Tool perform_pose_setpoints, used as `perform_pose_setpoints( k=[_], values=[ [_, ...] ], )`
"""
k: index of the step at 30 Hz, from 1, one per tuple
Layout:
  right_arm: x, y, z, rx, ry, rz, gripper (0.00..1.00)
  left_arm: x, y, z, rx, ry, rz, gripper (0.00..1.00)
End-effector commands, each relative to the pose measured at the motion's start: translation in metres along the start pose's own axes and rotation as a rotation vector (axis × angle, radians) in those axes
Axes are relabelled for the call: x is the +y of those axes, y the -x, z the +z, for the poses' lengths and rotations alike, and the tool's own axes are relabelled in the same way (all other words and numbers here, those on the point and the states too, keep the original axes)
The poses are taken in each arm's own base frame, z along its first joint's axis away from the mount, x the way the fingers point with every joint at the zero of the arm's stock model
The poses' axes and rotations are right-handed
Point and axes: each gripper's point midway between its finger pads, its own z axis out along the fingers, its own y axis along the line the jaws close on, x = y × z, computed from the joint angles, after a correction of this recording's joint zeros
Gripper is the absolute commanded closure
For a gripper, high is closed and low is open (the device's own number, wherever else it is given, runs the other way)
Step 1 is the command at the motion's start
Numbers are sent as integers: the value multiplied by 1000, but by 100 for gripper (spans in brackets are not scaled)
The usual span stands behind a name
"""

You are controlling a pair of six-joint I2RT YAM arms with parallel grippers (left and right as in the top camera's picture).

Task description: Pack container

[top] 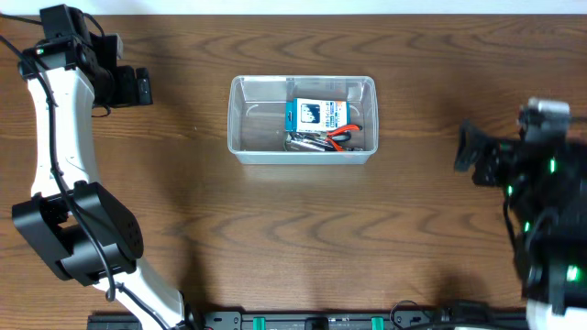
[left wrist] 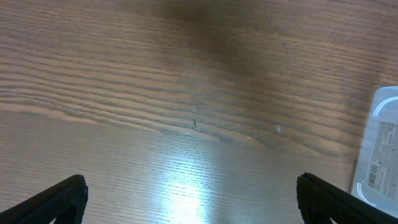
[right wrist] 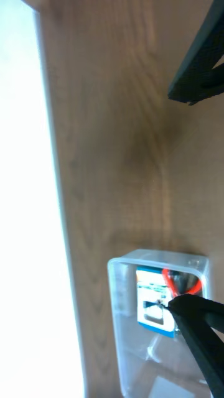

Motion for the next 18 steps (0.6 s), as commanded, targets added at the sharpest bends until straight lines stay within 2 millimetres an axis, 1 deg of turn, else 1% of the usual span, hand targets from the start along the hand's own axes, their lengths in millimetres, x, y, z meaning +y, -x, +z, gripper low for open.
perform_pose_setpoints(
  k=[1,6,9,14,18],
  values=[
    [1,-13,-11,-74,12,-28,1,3,-4,5,20,9,6,2],
    [3,-20,-32,-247,36,-45,1,3,-4,5,20,9,6,2],
    [3,-25,-40,-329,40,-55,1,3,-4,5,20,9,6,2],
    [1,-40,-45,-421,47,-62,1,3,-4,5,20,9,6,2],
    [4,-43,-52,-512,73,-71,1,3,-4,5,20,9,6,2]
  ],
)
